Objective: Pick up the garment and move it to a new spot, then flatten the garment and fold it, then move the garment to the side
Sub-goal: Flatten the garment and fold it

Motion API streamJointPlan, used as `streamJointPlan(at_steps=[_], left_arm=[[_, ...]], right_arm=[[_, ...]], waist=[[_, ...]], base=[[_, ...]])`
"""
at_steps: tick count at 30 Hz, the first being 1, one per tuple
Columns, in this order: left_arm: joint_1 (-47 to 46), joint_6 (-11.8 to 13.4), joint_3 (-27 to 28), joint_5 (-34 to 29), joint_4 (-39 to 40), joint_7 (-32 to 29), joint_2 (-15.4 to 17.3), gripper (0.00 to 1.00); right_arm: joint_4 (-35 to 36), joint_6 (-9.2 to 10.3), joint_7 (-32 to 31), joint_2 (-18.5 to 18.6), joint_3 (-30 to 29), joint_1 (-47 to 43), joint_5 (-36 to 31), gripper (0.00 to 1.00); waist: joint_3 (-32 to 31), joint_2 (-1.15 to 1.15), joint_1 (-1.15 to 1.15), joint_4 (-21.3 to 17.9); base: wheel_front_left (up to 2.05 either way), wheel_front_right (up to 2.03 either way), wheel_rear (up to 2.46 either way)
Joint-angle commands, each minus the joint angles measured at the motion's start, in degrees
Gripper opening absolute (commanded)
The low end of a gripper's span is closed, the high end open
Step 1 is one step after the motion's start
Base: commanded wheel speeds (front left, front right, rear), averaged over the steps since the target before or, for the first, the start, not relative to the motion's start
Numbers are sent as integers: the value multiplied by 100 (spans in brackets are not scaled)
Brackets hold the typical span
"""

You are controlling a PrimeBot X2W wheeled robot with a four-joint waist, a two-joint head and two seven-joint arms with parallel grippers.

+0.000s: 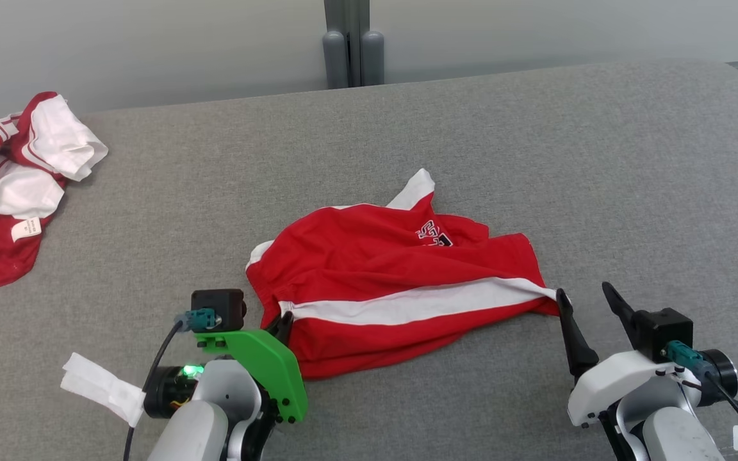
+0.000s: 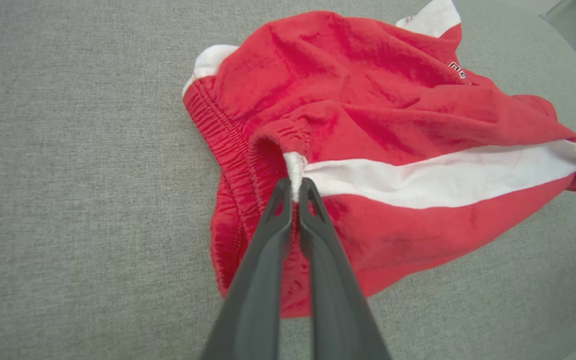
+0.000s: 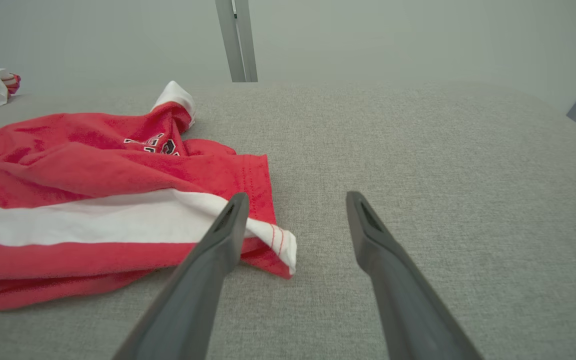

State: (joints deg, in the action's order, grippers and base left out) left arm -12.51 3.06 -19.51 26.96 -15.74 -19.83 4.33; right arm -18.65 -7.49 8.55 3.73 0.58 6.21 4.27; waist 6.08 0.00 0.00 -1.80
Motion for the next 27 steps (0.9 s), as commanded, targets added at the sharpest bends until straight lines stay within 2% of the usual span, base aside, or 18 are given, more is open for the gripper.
streamJointPlan(at_steps=[1,8,16,18,19,20,21,22,24,25,27], left_arm=[[76,46,23,30,28,41,3,0],[170,93,1,95,42,121,-14,0],[223,108,-51,112,9,150,-17,0],[235,104,-57,123,13,161,-16,0],[237,111,-59,124,17,170,-13,0],[241,116,-60,128,20,172,-9,0],[251,111,-61,135,24,181,-4,0],[263,114,-62,139,29,188,0,0],[288,128,-63,145,37,204,12,0],[296,134,-60,154,51,222,15,0],[311,140,-52,166,66,241,24,0]], right_arm=[[-66,-1,-101,81,52,89,66,100],[-569,-1,-337,314,260,336,185,100],[-1248,-1,-289,325,542,633,465,100],[-1344,-1,-238,327,608,673,505,87],[-1387,-1,-214,330,650,699,527,63],[-1416,-1,-174,335,681,722,540,48],[-1442,-1,-144,344,716,745,562,39],[-1473,-1,-120,354,736,756,575,35],[-1539,-1,-93,366,801,775,615,9],[-1545,-1,-59,378,827,792,622,0],[-1553,-1,-3,406,868,817,630,0]], waist=[[6,0,0,13],[44,0,0,72],[16,0,0,158],[4,0,0,166],[-4,0,0,169],[-11,0,0,170],[-21,0,0,169],[-28,0,0,168],[-48,0,0,162],[-59,0,0,158],[-75,0,0,151]], base=[[0,0,0],[0,0,0],[0,0,0],[0,0,0],[0,0,0],[0,0,0],[0,0,0],[0,0,0],[0,0,0],[0,0,0],[0,0,0]])
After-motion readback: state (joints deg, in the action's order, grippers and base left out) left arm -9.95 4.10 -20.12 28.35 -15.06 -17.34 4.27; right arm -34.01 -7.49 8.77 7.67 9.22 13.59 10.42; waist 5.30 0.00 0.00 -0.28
